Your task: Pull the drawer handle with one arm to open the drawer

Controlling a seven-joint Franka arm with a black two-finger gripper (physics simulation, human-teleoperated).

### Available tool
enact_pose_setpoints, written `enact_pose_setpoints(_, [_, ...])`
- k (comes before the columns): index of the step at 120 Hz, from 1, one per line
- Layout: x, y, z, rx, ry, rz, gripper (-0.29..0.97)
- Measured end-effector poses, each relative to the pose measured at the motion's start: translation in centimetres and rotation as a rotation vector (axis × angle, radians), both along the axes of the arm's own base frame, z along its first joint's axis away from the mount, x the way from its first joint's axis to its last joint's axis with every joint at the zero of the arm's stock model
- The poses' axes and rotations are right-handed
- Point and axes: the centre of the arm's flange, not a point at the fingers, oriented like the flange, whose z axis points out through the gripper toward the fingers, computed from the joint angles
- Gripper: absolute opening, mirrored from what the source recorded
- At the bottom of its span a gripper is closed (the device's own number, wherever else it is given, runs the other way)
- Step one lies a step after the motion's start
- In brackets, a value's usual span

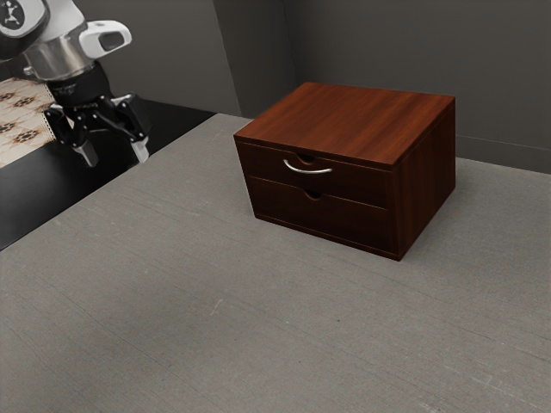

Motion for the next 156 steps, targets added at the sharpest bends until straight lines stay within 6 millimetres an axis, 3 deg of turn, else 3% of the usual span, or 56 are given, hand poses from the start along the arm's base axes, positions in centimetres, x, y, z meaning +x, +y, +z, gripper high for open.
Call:
enact_pose_setpoints(29, [2.0,-6.9,0.2,0.0,-0.024,-0.116,0.66])
enact_pose_setpoints(46, [2.1,-8.9,0.6,-0.001,-0.034,-0.146,0.66])
enact_pose_setpoints(50, [1.5,-9.1,1.7,0.001,-0.057,-0.148,0.66])
enact_pose_setpoints(62, [-3.6,-9.4,9.2,0.017,-0.209,-0.15,0.66])
enact_pose_setpoints(70, [-4.8,-7.7,10.3,0.025,-0.233,-0.102,0.66])
enact_pose_setpoints(88, [-2.5,-7.4,7.9,-0.013,-0.185,0.069,0.66])
enact_pose_setpoints(122, [-1.0,-9.8,6.8,-0.121,-0.163,0.442,0.66])
enact_pose_setpoints(136, [1.2,-10.3,4.2,-0.14,-0.143,0.556,0.66])
enact_pose_setpoints(156, [5.3,-10.9,-3.8,-0.169,-0.13,0.693,0.66])
